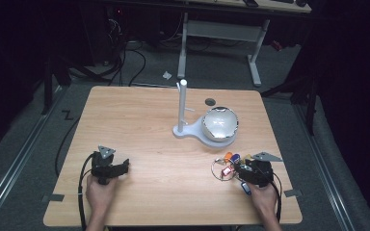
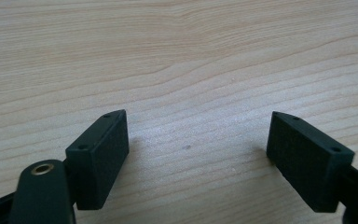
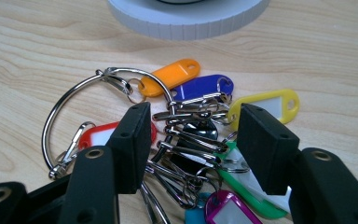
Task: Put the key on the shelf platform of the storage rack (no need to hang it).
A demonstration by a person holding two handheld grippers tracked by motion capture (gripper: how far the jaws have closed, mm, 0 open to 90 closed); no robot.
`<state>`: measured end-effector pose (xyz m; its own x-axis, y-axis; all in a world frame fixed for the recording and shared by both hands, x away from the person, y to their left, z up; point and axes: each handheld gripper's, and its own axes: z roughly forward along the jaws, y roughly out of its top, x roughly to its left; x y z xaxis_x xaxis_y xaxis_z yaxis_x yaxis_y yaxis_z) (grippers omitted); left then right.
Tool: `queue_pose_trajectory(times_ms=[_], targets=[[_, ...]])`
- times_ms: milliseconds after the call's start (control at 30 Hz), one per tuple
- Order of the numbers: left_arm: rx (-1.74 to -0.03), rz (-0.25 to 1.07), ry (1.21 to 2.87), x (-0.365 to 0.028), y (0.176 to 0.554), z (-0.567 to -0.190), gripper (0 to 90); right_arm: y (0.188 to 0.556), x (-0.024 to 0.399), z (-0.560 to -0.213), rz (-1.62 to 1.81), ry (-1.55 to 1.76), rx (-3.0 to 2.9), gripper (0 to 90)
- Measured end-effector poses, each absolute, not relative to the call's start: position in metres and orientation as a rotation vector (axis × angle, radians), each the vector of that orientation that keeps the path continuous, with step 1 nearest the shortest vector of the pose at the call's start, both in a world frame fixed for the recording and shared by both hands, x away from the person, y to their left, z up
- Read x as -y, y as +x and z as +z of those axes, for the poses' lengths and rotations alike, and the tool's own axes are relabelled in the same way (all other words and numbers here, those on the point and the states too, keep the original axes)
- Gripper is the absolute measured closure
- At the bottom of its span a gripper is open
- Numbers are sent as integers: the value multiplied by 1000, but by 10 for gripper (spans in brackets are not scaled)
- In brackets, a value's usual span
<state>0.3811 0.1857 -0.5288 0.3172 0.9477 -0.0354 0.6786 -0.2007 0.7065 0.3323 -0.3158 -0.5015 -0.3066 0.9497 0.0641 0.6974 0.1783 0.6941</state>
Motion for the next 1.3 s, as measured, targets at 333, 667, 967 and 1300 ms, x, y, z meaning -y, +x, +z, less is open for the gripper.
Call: queue_pose_trajectory(times_ms=[333, 667, 967, 1300], targets=[[-1433, 552, 1960, -186, 381, -529, 213, 334, 314, -509, 859, 1510, -2116, 559], [-1433, 552, 1960, -186, 381, -529, 213, 333, 318, -510, 892, 1500, -2124, 619], [-1433, 553, 1960, -186, 381, -529, 213, 332, 321, -510, 931, 1519, -2111, 625], [-1433, 553, 1960, -186, 381, -529, 213, 330, 326, -504, 964, 1485, -2106, 826]])
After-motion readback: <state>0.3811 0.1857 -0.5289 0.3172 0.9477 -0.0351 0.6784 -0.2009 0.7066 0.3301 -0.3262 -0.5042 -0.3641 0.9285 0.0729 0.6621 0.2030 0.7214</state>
